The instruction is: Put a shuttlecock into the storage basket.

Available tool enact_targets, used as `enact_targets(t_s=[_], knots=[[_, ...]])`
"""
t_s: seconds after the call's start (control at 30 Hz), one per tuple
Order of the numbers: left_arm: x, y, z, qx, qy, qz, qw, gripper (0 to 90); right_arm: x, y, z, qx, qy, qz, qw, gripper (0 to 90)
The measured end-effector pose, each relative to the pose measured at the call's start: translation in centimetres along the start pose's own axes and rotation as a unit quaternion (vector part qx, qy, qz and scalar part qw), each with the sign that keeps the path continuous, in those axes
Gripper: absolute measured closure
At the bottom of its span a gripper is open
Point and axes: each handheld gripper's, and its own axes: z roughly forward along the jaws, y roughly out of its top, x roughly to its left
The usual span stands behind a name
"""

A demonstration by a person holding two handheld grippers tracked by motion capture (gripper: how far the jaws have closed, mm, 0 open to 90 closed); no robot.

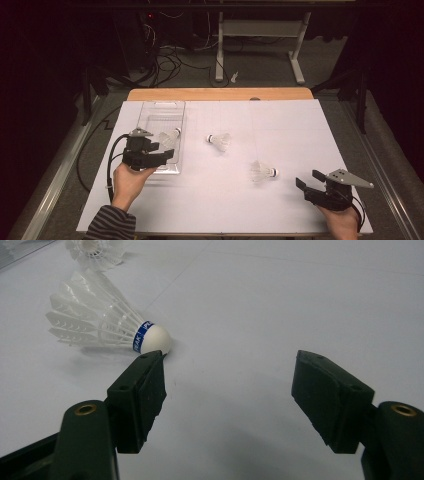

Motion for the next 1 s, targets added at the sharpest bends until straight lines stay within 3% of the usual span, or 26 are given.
enact_targets(t_s=[1.0], knots=[[0.7,-1.0,-1.8,-0.025,-0.014,-0.002,0.9996,35.5,0.0,0.0,0.0,0.001,0.000,0.000,1.0000,30.4]])
